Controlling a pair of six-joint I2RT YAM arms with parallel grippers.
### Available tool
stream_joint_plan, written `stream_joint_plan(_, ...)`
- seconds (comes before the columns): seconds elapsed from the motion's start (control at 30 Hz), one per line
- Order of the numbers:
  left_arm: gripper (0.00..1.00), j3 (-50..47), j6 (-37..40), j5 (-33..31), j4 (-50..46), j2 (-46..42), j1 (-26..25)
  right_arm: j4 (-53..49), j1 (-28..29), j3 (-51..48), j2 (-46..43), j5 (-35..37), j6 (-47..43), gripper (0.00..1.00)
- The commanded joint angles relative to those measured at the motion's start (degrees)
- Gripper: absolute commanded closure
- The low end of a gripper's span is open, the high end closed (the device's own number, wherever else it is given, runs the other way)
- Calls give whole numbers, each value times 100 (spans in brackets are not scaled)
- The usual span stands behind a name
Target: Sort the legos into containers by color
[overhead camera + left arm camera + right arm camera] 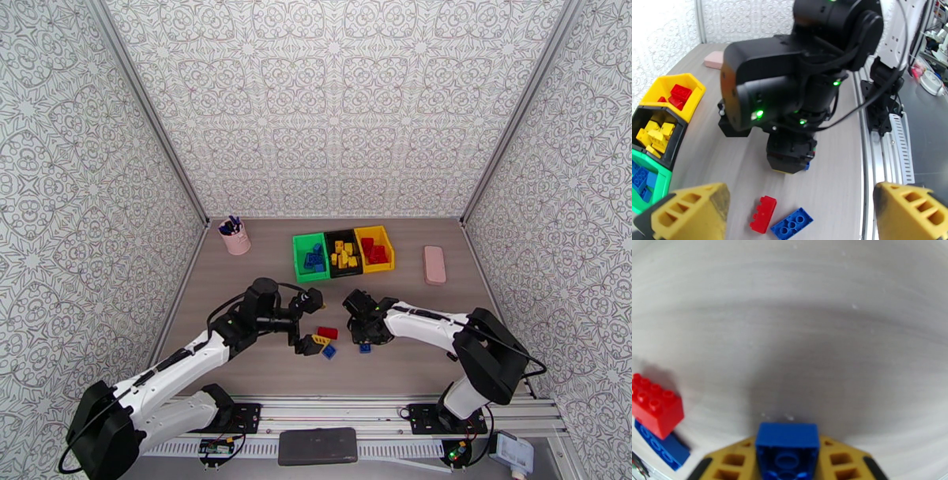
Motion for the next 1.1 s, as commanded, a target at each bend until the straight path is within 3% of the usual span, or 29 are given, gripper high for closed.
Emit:
stream_joint_plan(0.0, 0, -81, -135, -369, 6, -236, -31, 309, 12, 316, -258, 354, -247, 69)
stream_joint_plan(0.27, 0, -429, -633, -1049, 130, -844, -36, 928, -146, 1608, 313, 732, -1221, 69)
stream_joint_plan(0.53, 0, -874, -1164, -1709, 329, -1469, -71, 1596, -495, 3269, 1547, 711, -2076, 69)
stream_joint_plan(1.07, 0, -1219, -1272, -2151, 513, -1733, -141, 1410, -800, 6813, 4435, 404, -2479, 68)
